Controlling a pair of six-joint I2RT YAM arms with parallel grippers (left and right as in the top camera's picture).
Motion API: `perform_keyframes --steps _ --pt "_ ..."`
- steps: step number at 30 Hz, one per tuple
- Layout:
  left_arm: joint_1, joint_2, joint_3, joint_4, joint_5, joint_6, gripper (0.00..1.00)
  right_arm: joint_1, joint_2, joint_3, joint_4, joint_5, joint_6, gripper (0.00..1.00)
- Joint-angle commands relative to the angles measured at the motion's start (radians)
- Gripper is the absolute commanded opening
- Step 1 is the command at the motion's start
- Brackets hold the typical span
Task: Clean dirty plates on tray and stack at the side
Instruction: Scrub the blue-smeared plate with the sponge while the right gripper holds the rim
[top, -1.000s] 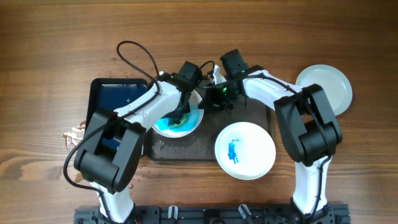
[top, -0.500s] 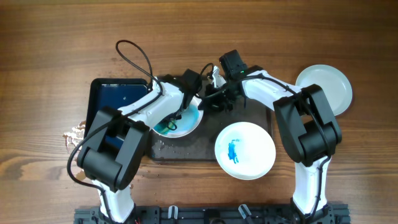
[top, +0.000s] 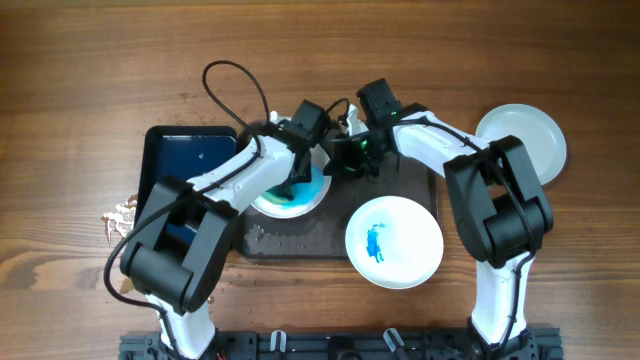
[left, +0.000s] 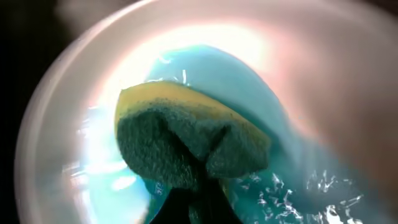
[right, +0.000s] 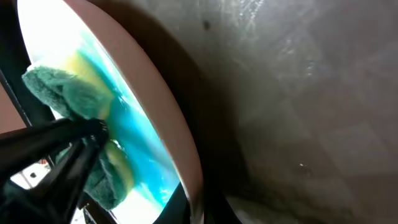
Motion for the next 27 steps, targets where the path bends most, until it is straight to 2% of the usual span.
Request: perform_keyframes --steps 1,4,6,7,10,19,23,27 --pt "-0.076 0.06 -0.011 0.121 0.546 0.045 0.04 0.03 0.036 -0.005 -0.004 -0.014 0.027 0.05" --pt "-0.076 0.06 -0.011 0.154 0.647 0.073 0.04 0.03 0.036 -0.005 -0.004 -0.007 0.029 0.05" --pt "-0.077 0.06 -0.011 0.142 0.645 0.071 0.04 0.03 0.036 -0.005 -0.006 -0.008 0.029 0.05" --pt "-0.076 0.06 -0.011 0.121 0.595 0.041 0.04 0.03 0.036 -0.005 -0.007 -0.008 0.029 0.05" --pt "-0.073 0.06 -0.011 0.0 0.327 -0.082 0.04 0.03 0.036 -0.005 -0.008 -0.008 0.029 0.05" --pt "-0.073 0.06 -0.011 -0.196 -0.227 -0.357 0.04 0.03 0.036 -0.005 -0.013 -0.008 0.03 0.05" --pt "-0.071 0.06 -0.011 -0.209 -0.368 -0.412 0.04 0.03 0.036 -0.005 -0.02 -0.007 0.029 0.05" --pt "-0.031 0.06 -0.011 -0.204 -0.392 -0.436 0.04 0.03 0.036 -0.005 -0.026 -0.007 0.027 0.05"
